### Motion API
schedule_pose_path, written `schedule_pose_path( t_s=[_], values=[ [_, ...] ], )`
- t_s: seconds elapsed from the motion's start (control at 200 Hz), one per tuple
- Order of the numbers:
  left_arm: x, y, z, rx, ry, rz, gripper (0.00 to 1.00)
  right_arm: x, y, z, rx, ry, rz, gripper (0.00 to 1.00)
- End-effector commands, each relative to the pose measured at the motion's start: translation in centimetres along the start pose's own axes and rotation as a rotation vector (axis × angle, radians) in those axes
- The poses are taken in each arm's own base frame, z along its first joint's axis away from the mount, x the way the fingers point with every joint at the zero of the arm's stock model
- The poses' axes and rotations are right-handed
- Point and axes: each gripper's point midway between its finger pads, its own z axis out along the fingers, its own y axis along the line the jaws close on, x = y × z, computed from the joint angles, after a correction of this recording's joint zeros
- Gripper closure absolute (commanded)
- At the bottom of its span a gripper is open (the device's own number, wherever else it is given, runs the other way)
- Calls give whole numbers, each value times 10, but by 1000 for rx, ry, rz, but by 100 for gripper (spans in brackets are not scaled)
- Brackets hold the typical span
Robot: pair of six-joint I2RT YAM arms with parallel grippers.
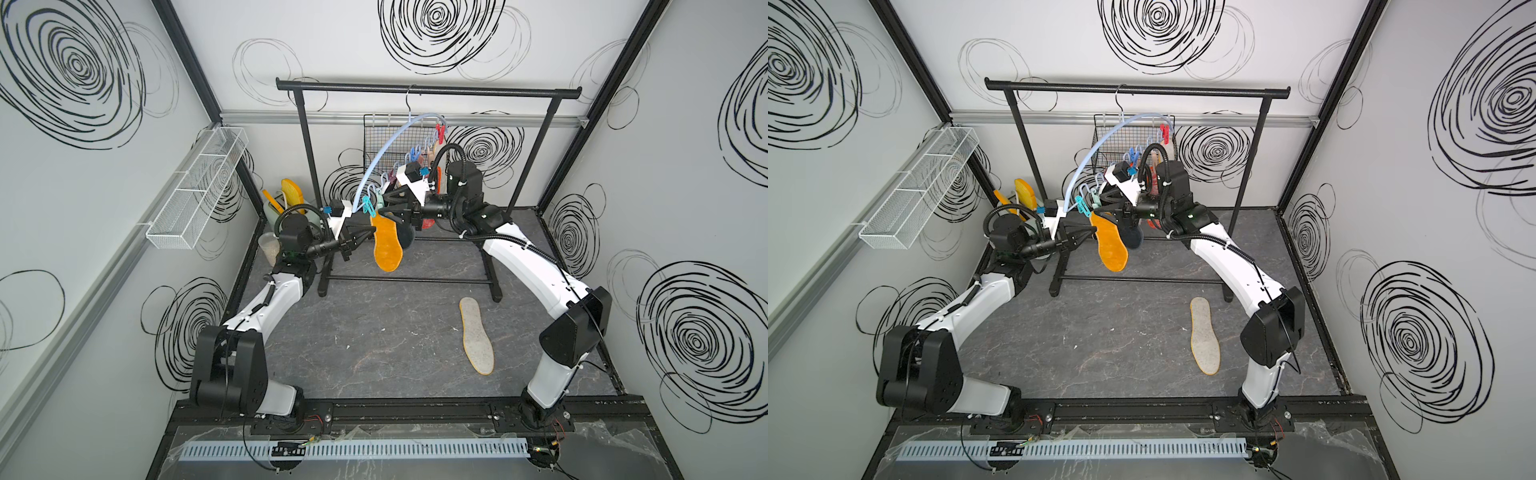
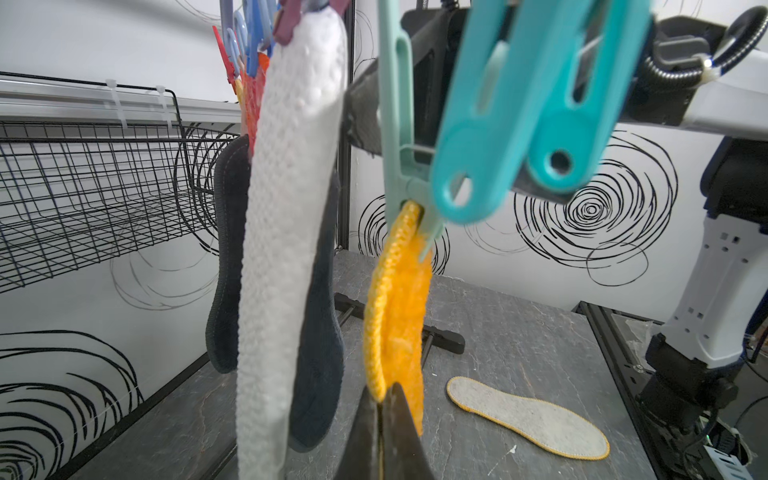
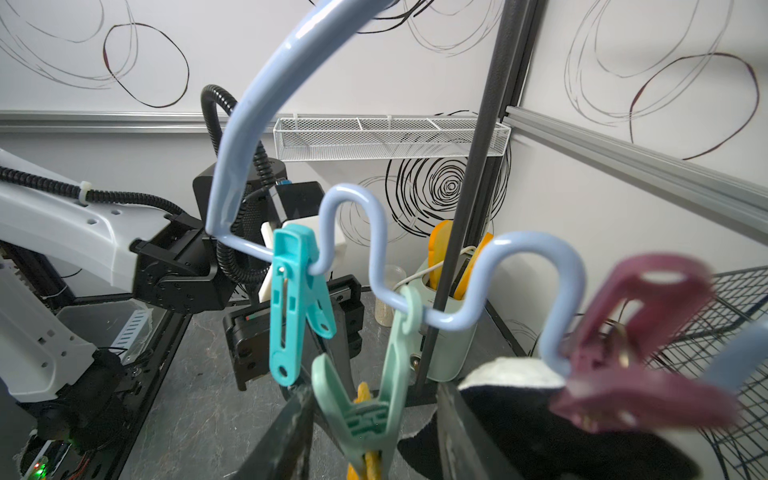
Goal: Take the shoe insoles off the hanger
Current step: Open the clamp at the hanger.
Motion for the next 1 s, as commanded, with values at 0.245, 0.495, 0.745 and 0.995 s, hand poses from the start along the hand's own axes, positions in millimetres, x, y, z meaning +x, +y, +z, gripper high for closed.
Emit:
schedule_pose_path(
  t_s=[0.245, 0.495, 0.745, 0.995],
  values=[
    [-25, -6, -4, 18, -35, 94, 100, -22, 17, 8, -98, -52, -38, 57],
    [-22, -5, -3, 20, -33, 86, 100, -25, 13, 10, -89, -57, -44, 63],
    [-20, -2, -3, 5, -29, 80, 100, -22, 9, 11, -80, -50, -33, 73],
    [-14, 2, -3, -38, -7, -4, 100, -20, 7, 11, -73, -45, -29, 80]
  ],
)
